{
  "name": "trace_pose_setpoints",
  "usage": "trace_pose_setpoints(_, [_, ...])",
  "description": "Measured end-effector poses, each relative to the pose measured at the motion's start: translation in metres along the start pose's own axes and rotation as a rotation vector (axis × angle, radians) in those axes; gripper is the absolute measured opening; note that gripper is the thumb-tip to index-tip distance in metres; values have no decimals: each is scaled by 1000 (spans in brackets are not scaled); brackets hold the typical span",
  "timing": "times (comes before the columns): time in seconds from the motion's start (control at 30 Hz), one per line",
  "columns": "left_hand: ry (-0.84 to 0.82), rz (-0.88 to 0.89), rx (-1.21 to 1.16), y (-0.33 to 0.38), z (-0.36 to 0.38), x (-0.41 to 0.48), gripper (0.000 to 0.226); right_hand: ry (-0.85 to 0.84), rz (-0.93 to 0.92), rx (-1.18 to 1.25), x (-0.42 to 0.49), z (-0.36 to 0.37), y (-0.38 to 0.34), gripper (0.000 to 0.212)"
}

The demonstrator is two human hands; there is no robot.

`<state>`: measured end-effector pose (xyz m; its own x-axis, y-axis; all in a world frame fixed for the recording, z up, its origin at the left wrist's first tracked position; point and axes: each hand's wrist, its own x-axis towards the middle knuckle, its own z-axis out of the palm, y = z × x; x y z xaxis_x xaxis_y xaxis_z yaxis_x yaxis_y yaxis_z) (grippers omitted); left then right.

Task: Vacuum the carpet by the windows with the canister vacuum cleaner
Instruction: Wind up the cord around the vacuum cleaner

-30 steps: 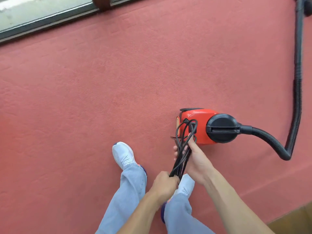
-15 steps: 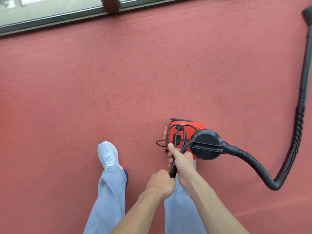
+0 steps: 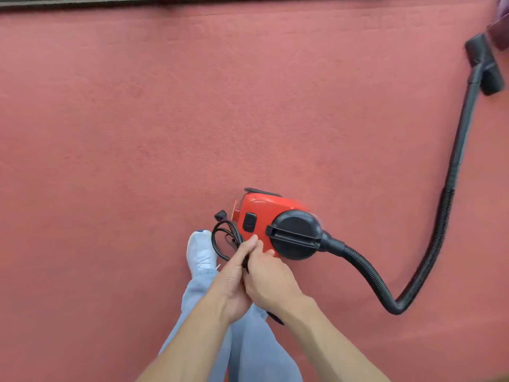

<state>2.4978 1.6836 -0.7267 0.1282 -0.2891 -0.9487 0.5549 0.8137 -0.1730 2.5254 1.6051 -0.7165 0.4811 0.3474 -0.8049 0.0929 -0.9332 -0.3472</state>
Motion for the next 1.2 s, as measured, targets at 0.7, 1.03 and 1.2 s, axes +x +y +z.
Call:
trace_pose_setpoints(0.7, [466, 280, -197, -48, 92, 105, 12, 498, 23, 450, 15, 4, 138, 18])
trace_pose_setpoints(1.03, [516, 379, -127, -86, 76, 140, 26, 235, 146, 479, 45, 16, 193, 28])
trace_pose_setpoints(1.2, [384, 313, -215, -75, 92, 143, 20, 222, 165, 520, 47, 18, 195, 29])
